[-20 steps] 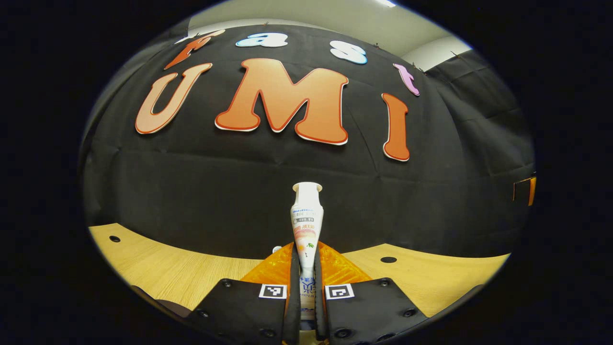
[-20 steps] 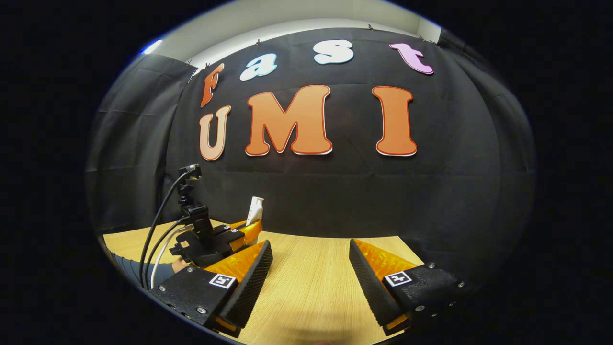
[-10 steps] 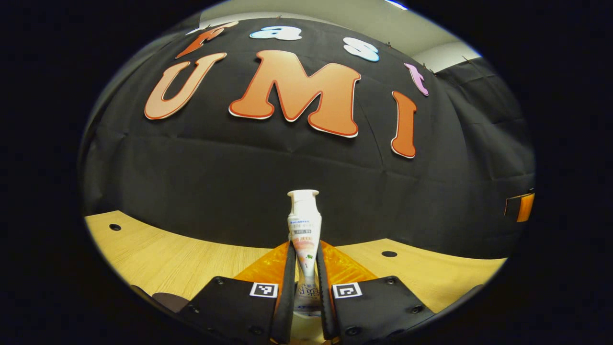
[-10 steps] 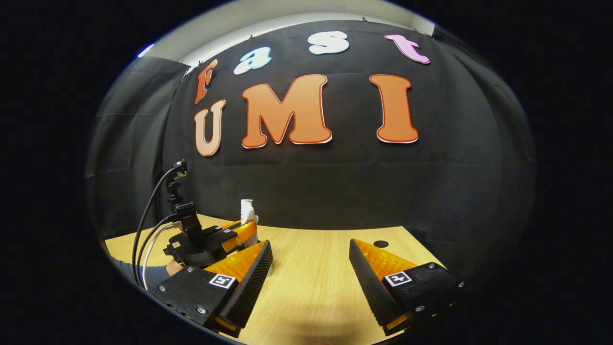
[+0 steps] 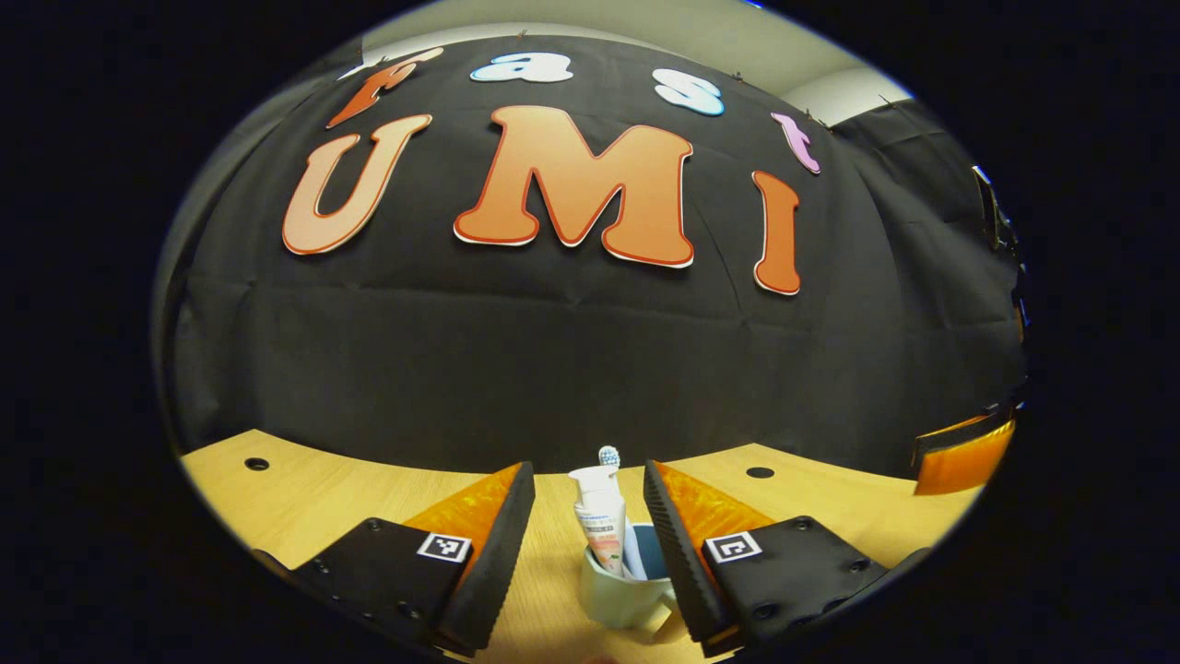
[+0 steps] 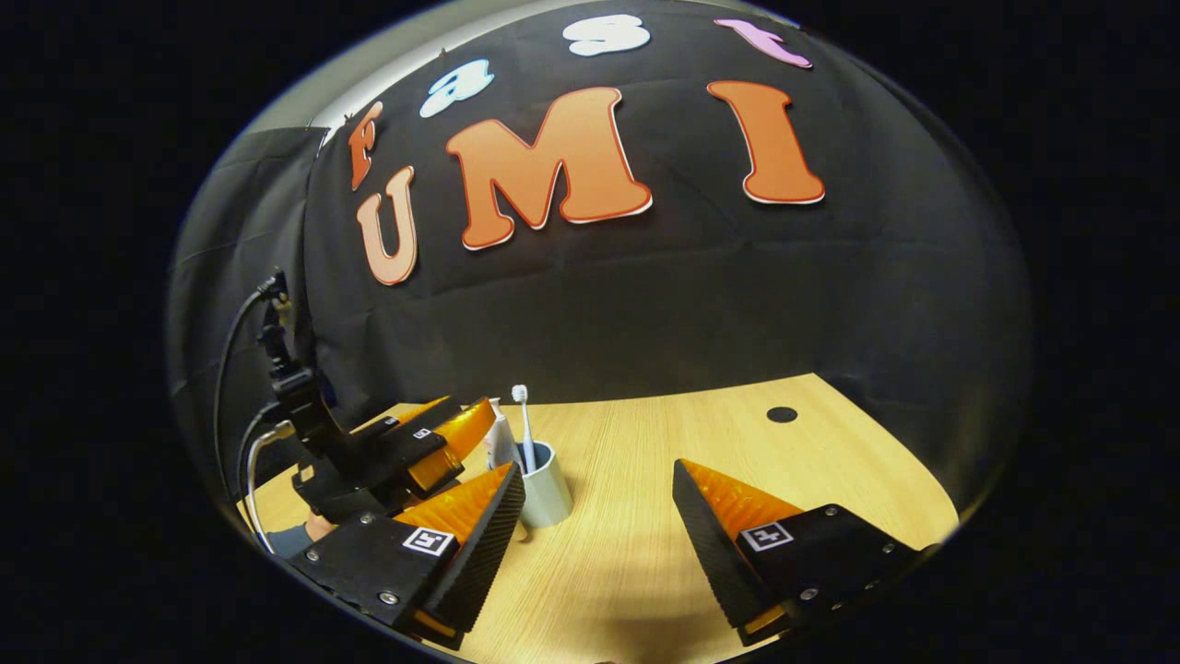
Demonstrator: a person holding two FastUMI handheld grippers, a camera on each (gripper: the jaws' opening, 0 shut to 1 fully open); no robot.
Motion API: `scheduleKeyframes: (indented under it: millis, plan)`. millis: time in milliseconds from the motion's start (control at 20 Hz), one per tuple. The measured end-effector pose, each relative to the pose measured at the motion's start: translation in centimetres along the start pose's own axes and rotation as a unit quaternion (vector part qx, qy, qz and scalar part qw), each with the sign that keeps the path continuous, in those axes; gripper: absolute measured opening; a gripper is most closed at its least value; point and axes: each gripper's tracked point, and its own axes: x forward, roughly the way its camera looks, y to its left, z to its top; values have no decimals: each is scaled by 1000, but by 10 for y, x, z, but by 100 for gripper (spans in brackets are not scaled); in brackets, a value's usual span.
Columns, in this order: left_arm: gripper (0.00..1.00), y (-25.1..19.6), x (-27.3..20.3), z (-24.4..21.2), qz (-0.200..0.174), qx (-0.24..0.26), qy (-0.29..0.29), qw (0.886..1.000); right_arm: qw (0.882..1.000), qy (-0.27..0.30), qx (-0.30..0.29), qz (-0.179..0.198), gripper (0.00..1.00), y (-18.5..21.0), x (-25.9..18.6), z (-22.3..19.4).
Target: Put the toothbrush and toothpaste on the desktop into the cup, then pick up the cup and place it on the coaster on the desktop.
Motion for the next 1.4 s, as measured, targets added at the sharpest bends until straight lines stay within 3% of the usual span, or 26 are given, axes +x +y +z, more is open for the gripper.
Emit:
scheduleKeyframes:
  millis: [200, 550, 800, 1050, 1300, 1350, 1400]
  plan:
    - [95, 19, -30, 15, 16, 19, 9, 1000, 999, 28, -10, 13, 96, 31, 16, -2]
    - [96, 70, -88, 42, 43, 25, 24, 998, 994, 100, -38, -3, 95, 60, 48, -14]
    - [96, 120, -126, 37, 68, 15, 32, 997, 986, 162, -40, 2, 95, 81, 74, -33]
    - [97, 163, -164, 35, 92, 39, 35, 994, 972, 233, -23, -22, 80, 80, 97, -71]
    - [97, 182, -185, 23, 100, 26, 43, 994, 958, 282, -1, -54, 72, 80, 115, -99]
    - [97, 185, -188, 20, 101, 23, 46, 994, 954, 295, 2, -61, 64, 77, 116, -104]
    - [97, 188, -190, 17, 103, 20, 47, 993, 951, 302, 9, -65, 67, 77, 118, -104]
